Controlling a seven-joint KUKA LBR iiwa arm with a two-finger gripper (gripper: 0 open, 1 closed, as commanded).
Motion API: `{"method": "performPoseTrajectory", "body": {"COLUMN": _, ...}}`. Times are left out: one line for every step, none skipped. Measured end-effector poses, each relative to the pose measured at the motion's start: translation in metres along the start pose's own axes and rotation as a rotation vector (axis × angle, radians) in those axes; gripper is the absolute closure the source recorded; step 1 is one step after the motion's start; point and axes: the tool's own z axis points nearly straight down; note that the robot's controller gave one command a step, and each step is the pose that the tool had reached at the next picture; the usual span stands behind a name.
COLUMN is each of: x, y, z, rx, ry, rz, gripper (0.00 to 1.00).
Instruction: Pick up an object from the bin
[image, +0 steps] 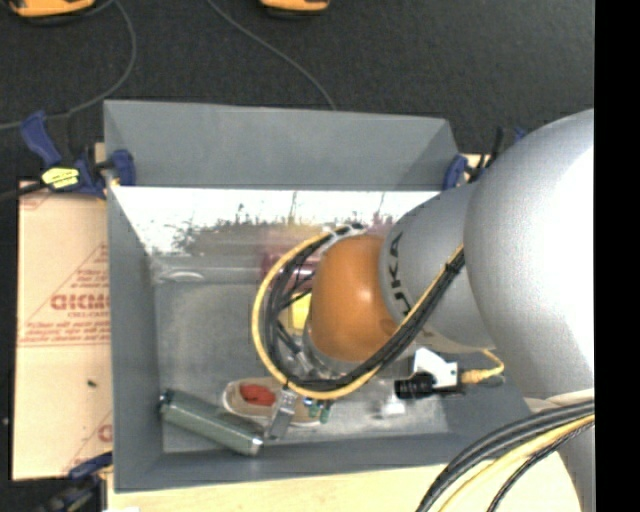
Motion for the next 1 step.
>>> {"method": "performPoseTrajectory", "body": {"x": -0.0290, "y": 0.0143, "z": 0.0290, "rx": -0.001, "ry": -0.017, "rz": -0.238, "gripper": 0.00}}
